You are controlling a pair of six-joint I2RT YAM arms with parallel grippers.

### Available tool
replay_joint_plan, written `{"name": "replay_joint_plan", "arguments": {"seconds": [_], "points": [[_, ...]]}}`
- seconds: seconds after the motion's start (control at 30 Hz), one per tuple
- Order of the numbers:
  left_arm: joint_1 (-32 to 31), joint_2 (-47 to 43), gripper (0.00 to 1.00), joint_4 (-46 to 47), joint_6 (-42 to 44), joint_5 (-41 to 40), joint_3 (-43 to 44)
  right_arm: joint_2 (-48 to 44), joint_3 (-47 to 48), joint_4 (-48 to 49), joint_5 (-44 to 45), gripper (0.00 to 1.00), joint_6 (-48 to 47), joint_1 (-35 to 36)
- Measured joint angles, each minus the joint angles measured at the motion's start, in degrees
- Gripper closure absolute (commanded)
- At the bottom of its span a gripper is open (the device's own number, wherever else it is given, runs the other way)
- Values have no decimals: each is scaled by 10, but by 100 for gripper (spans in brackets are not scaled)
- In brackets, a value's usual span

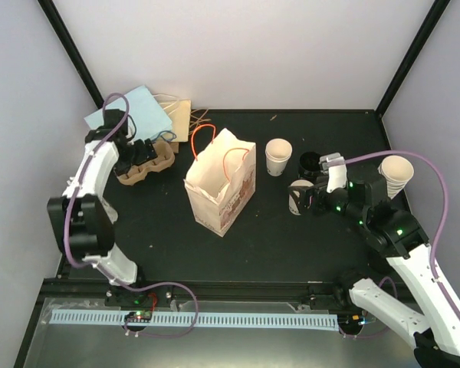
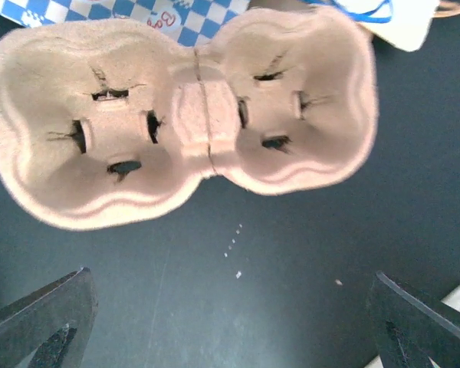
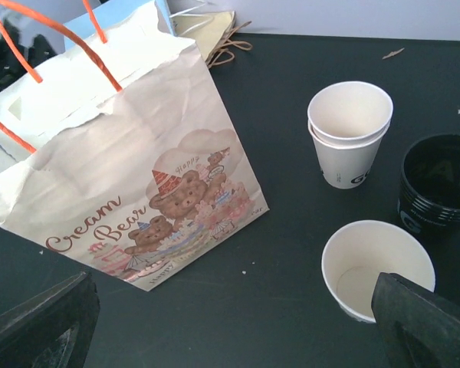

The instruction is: Pack the takeout coffee

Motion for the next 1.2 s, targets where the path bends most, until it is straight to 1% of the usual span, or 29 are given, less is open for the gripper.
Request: {"name": "replay_joint_plan", "arguments": {"seconds": [0.1, 0.2, 0.33, 0.47, 0.5, 0.6, 0.73, 0.83, 1.0, 1.07, 1.1, 1.2], "points": [[0, 70, 1, 2, -13, -13, 24, -1, -7, 0, -6, 0, 2, 0], [-3, 117, 1, -2, -25, -38, 41, -1, -10, 0, -11, 0, 4, 0], [-3, 145, 1, 0, -35, -65, 52, -1, -10, 2, -16, 0, 4, 0], [-3, 158, 2, 3, -37, -73, 64, 1, -10, 4, -19, 0, 3, 0], [-3, 163, 3, 3, -37, -72, 68, 2, -10, 5, -19, 0, 3, 0], [-3, 186, 12, 12, -36, -71, 80, 7, -10, 9, -19, 0, 3, 0], [-3, 211, 19, 14, -35, -68, 83, 18, -10, 14, -20, 0, 3, 0], [-3, 220, 28, 14, -37, -66, 84, 23, -10, 18, -21, 0, 3, 0], [-3, 222, 32, 12, -38, -64, 92, 28, -14, 25, -22, 0, 3, 0], [-3, 222, 41, 12, -38, -64, 97, 30, -14, 27, -23, 0, 3, 0], [-3, 222, 43, 12, -39, -65, 98, 30, -15, 27, -23, 0, 3, 0], [-3, 224, 43, 10, -39, -65, 104, 30, -17, 27, -24, 0, 3, 0]]}}
